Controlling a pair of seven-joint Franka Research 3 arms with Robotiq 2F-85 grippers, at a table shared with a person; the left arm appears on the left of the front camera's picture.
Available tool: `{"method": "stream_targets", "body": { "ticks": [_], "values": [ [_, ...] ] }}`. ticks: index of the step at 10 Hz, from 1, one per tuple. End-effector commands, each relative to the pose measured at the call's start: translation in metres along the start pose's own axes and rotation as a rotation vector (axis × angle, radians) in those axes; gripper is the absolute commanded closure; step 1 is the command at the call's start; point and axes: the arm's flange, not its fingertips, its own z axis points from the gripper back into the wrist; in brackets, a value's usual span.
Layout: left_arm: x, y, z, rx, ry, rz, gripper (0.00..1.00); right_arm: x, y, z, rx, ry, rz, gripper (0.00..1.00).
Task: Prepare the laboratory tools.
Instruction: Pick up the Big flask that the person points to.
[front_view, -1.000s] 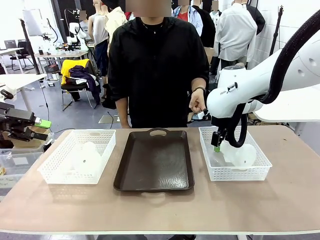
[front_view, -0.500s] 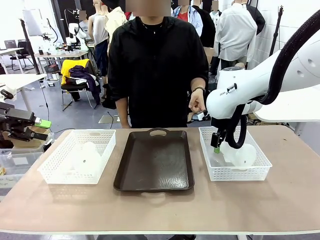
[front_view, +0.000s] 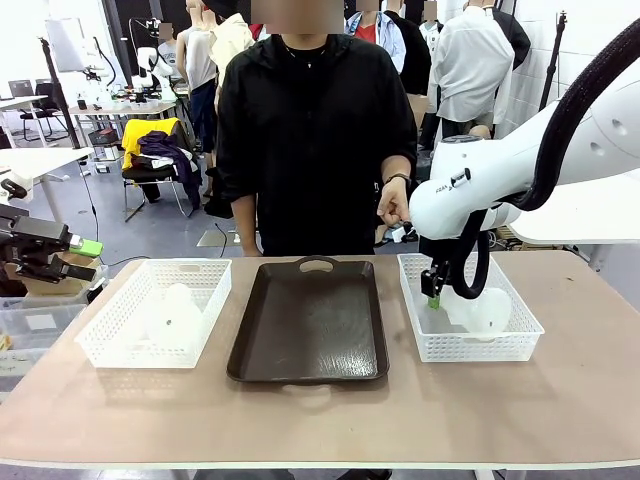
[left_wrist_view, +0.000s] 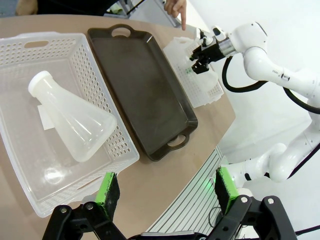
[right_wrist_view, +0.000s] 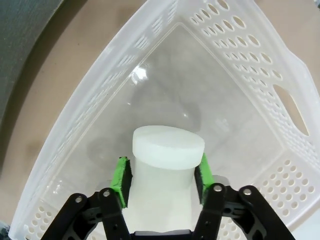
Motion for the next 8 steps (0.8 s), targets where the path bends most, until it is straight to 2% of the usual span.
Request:
{"method": "stream_targets", "body": {
  "ticks": [1, 2, 3, 8],
  "values": [
    [0.0005, 0.0000, 0.0011, -0.003, -0.005, 0.001, 0.00, 0.0062, -0.0020, -0.0025, -0.022, 0.037, -0.020, 0.79],
    [0.0005, 0.0000, 0.0011, -0.003, -0.005, 0.001, 0.00, 0.0048, -0.0030, -0.0034, -0.023, 0.043, -0.024, 0.94],
    [0.0005, 0.0000, 0.0011, -0.003, -0.005, 0.001, 0.00, 0.0037, -0.0042, -0.0043, -0.023, 0.049, -0.028, 1.00],
    [0.0005, 0.0000, 0.0011, -0.003, -0.005, 0.001, 0.00, -0.0014, -0.0055, 0.0038, -0.023, 0.036, -0.053, 1.00]
  ]
}}
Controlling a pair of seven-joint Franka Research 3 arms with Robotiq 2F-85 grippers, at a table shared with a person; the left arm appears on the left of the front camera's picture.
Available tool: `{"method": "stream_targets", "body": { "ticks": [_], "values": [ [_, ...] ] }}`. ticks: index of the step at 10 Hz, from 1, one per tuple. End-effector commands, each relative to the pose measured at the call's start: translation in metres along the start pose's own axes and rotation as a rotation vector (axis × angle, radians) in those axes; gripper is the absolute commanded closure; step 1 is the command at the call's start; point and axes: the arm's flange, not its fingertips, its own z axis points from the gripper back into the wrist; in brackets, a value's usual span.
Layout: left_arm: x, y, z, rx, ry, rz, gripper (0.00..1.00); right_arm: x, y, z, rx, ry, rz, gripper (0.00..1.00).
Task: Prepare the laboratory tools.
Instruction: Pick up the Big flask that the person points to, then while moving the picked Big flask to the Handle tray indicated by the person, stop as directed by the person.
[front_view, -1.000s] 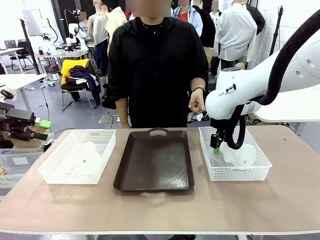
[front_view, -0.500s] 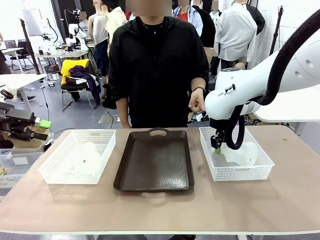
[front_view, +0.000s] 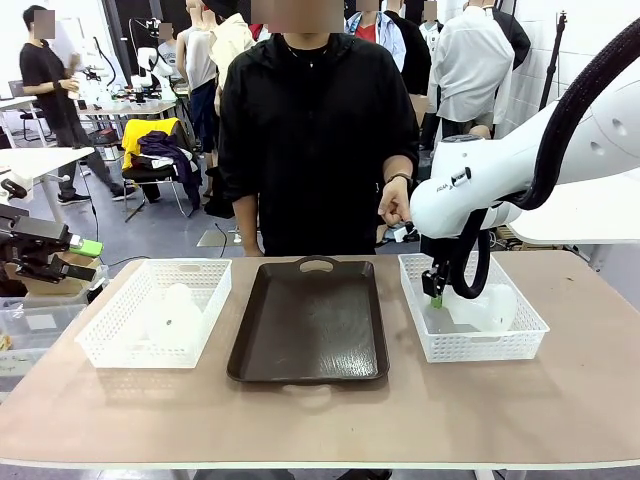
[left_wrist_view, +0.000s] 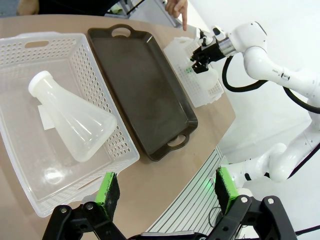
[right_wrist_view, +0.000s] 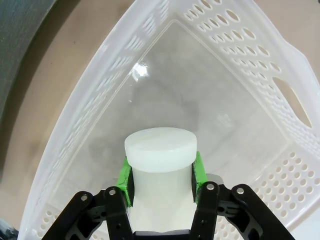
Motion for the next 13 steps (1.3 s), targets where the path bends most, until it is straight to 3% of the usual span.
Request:
{"method": "stream_targets", "body": {
  "ticks": [1, 13],
  "values": [
    [0.001, 0.000, 0.001, -0.003, -0.005, 0.001, 0.00, -0.004, -0.001, 0.010, -0.002, 0.028, -0.028, 1.00],
    [0.001, 0.000, 0.001, -0.003, -0.005, 0.001, 0.00, 0.000, 0.000, 0.000, 0.000, 0.000, 0.000, 1.00]
  ]
}}
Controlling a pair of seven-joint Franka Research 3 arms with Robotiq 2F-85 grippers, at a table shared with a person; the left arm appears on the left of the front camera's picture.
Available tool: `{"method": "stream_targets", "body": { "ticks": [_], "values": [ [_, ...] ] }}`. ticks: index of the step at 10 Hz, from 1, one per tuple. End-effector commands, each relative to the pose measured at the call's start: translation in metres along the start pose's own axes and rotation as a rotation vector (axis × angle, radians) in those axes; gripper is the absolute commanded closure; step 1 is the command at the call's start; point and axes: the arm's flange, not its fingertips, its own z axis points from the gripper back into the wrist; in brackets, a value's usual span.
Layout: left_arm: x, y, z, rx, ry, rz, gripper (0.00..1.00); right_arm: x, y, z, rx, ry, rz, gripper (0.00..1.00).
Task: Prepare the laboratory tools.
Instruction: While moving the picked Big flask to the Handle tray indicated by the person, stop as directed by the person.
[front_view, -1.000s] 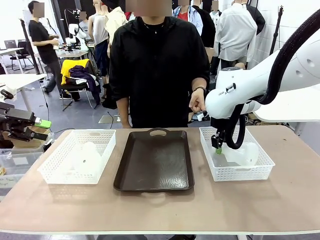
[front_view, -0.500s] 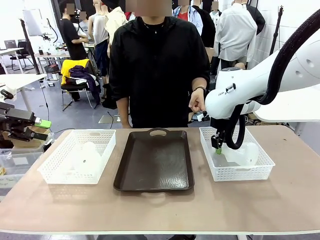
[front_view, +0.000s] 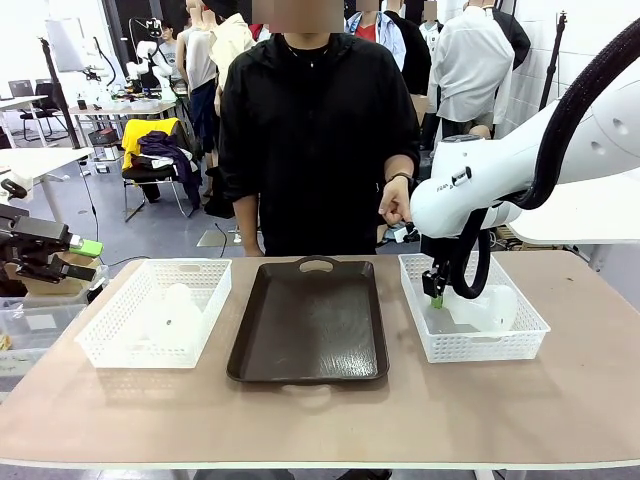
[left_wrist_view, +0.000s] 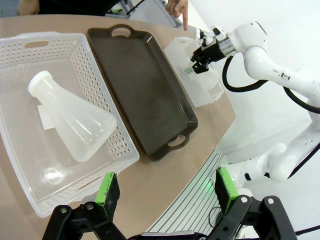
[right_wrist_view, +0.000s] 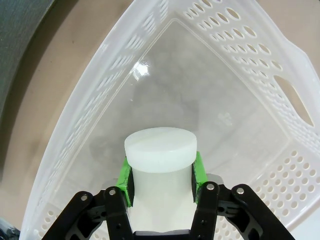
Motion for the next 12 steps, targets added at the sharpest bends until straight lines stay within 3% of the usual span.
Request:
{"method": "stream_targets", "body": {
  "ticks": [1, 12],
  "values": [
    [0.0005, 0.0000, 0.0011, -0.003, -0.005, 0.001, 0.00, 0.0007, -0.0003, 0.0001, -0.004, -0.005, 0.002, 1.00],
    [0.0005, 0.0000, 0.0011, -0.003, -0.005, 0.001, 0.00, 0.0007, -0.0003, 0.0001, -0.004, -0.005, 0.002, 1.00]
  ]
}}
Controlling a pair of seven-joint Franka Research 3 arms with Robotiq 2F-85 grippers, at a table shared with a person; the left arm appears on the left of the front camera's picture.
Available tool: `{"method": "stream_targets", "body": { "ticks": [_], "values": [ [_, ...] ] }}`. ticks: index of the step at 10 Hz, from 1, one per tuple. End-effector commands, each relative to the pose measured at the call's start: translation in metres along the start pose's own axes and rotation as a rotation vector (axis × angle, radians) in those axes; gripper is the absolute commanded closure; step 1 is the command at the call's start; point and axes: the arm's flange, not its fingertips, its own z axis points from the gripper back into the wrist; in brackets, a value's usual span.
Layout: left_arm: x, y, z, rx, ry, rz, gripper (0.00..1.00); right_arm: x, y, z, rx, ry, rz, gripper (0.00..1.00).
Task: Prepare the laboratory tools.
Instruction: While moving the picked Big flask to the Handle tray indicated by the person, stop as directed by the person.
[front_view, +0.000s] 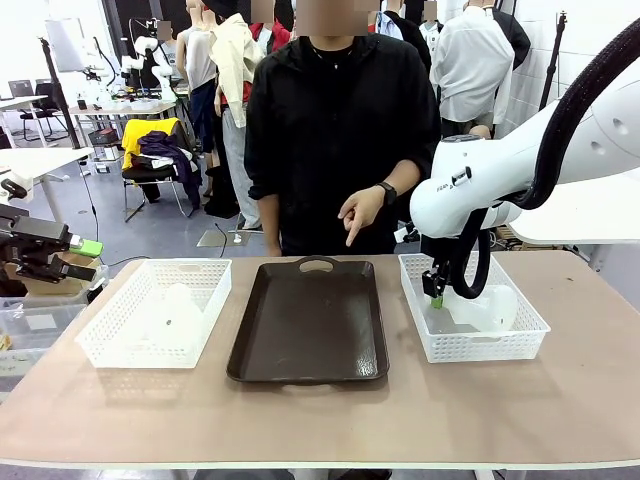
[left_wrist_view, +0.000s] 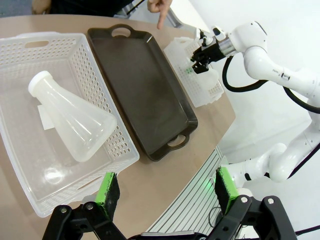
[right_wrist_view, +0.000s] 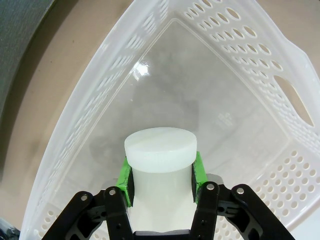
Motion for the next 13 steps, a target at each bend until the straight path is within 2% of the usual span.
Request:
{"method": "stream_targets", "body": {
  "ticks": [1, 7, 8, 10, 12, 13],
  "values": [
    [0.001, 0.000, 0.001, -0.003, -0.005, 0.001, 0.00, 0.001, 0.000, 0.000, -0.004, -0.005, 0.002, 1.00],
    [0.001, 0.000, 0.001, -0.003, -0.005, 0.001, 0.00, 0.000, 0.000, 0.000, 0.000, 0.000, 0.000, 1.00],
    [0.001, 0.000, 0.001, -0.003, -0.005, 0.001, 0.00, -0.002, 0.001, 0.010, -0.023, 0.053, -0.023, 1.00],
    [0.001, 0.000, 0.001, -0.003, -0.005, 0.001, 0.00, -0.011, 0.006, 0.047, -0.030, 0.066, -0.102, 1.00],
    [0.001, 0.000, 0.001, -0.003, -0.005, 0.001, 0.00, -0.024, 0.016, 0.106, -0.079, 0.071, -0.176, 1.00],
    [0.001, 0.000, 0.001, -0.003, -0.005, 0.001, 0.00, -0.023, 0.027, 0.136, -0.084, 0.028, -0.190, 1.00]
  ]
}}
